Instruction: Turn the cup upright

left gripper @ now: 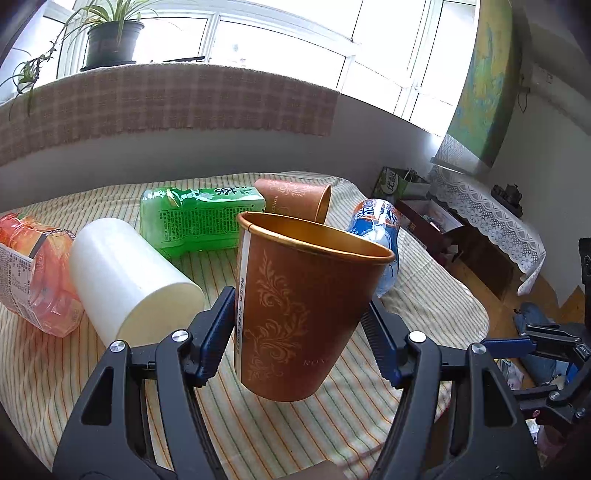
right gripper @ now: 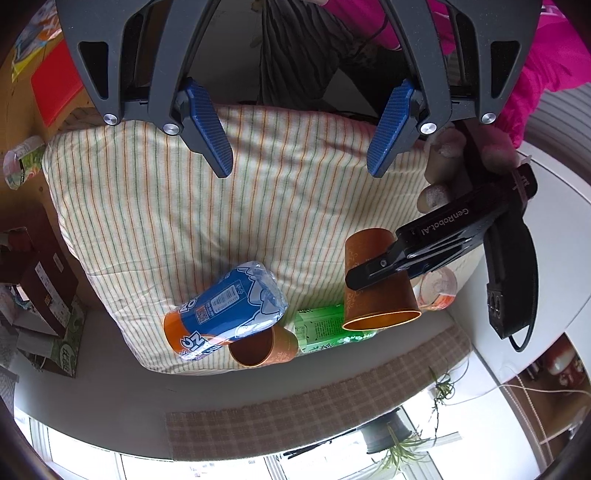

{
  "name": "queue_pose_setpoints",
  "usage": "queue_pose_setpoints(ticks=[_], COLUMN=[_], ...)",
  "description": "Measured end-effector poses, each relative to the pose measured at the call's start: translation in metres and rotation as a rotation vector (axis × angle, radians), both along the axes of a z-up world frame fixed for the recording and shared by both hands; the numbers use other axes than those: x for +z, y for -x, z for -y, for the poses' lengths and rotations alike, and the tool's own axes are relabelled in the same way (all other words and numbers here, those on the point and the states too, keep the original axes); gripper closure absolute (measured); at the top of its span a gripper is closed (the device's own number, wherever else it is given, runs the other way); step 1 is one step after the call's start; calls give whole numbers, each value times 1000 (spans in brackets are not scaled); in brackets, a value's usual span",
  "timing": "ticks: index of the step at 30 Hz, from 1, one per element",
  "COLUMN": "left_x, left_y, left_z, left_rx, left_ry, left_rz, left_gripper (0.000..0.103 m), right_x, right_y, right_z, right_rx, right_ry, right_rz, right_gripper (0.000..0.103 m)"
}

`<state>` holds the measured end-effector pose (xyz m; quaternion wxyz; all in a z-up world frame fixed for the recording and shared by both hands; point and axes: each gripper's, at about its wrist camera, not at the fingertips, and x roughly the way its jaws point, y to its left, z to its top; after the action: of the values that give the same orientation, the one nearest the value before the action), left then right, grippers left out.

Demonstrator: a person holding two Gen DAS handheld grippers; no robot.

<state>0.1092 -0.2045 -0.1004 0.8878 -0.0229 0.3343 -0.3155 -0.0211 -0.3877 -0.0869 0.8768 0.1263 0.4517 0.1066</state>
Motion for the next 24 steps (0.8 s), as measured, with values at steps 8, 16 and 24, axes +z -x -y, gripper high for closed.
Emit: queue_pose_setpoints(ticks=[8,16,24], left_x=[-13,-23,-22], left_y=[0,12,20], left_z=[5,-11,-18], left_rx=[1,-2,-24], left_ry=[-61,-59,-80], left_rz=[-31,-64,-72], left_gripper=[34,37,37], right_x=[0,2,5], right_y=[3,2,4], right_z=[-1,-5,-13], right_rx=[0,2,11], right_ry=[-15,-26,-17], right_rz=[7,12,26], right_gripper=[28,28,28])
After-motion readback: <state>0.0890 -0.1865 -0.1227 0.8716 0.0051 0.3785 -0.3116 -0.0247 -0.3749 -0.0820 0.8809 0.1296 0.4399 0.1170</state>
